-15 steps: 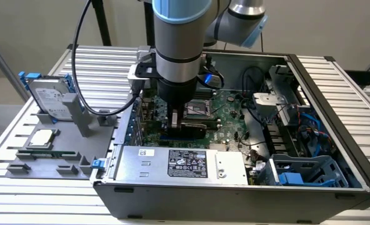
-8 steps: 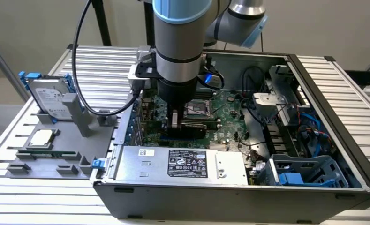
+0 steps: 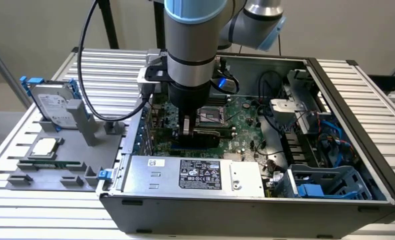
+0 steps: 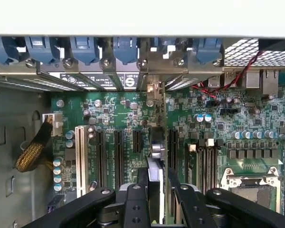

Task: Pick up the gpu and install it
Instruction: 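Insert the gpu into the slot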

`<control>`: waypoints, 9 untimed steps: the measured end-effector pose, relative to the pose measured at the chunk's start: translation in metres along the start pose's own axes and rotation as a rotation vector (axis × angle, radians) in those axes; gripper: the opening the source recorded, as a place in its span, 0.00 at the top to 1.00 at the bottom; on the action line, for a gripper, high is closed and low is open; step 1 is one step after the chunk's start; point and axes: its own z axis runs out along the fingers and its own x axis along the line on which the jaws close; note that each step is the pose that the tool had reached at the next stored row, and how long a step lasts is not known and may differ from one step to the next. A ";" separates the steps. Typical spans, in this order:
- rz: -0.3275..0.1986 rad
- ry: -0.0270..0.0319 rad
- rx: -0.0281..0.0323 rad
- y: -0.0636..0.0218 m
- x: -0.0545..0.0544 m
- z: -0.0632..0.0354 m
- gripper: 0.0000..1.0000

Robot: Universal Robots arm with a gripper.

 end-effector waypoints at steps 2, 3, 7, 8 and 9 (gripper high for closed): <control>0.000 0.0009 -0.0008 0.0000 0.000 0.0003 1.00; 0.000 0.0014 -0.0010 -0.0001 0.000 0.0006 1.00; 0.000 0.0027 -0.0016 -0.0003 0.000 0.0034 1.00; 0.000 0.0037 -0.0019 -0.0003 0.000 0.0041 1.00; 0.000 0.0043 -0.0017 -0.0004 0.000 0.0051 1.00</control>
